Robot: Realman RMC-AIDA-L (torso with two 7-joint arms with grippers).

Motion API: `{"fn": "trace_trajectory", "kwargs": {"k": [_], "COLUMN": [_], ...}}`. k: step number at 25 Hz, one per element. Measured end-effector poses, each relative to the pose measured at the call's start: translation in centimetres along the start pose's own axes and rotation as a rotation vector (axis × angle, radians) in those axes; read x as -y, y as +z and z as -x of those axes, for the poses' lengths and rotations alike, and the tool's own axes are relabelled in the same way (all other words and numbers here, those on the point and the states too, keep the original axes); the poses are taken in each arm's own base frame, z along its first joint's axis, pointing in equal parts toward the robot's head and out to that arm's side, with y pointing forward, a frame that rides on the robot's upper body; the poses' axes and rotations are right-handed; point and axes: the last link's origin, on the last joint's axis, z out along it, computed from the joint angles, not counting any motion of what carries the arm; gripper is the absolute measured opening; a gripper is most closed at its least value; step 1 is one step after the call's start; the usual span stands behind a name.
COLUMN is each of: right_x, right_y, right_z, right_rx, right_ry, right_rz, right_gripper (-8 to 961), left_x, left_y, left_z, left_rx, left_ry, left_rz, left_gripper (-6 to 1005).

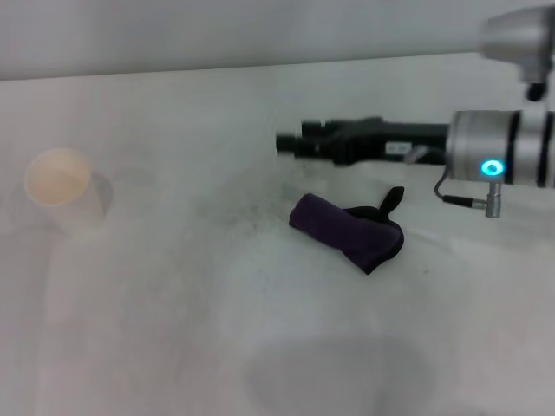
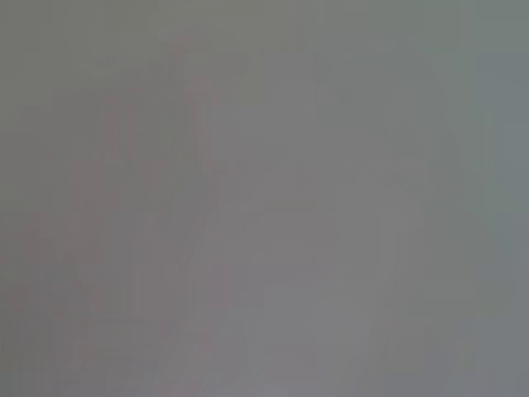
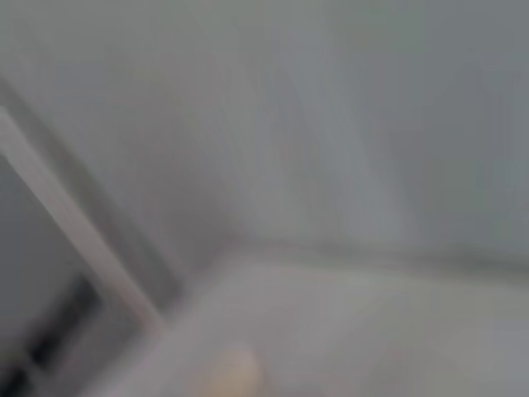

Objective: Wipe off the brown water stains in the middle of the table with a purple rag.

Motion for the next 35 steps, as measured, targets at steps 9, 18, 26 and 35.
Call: {"fn": "trace_trajectory", "kwargs": {"k": [9, 18, 26, 35], "right_x": [3.3, 6.9, 10.1, 10.6], "right_y": [-8.5, -13.3, -14.0, -15.0], "right_z": [-2.1, -7.0, -8.4, -7.7], "right_rx": [0.653, 0.796, 0.642, 0.673], "right_ry": [0.015, -0.156, -0.162, -0.187], "right_rz": [-0.018, -0.593, -0.85, -0.906], "right_gripper": [685, 679, 677, 678], "left_x": [-0.3, 0.0, -1.4, -2.6], "left_y": [0.1, 0.4, 1.1, 2.2], "left_z": [0.4, 1.6, 2.8, 3.1], "left_rx": [0.02, 0.094, 0.145, 0.162], "left_ry": [-0.005, -0.014, -0.049, -0.049], "left_rz": [0.004, -0.047, -0.029, 0.014], "left_gripper": [877, 876, 876, 876]}}
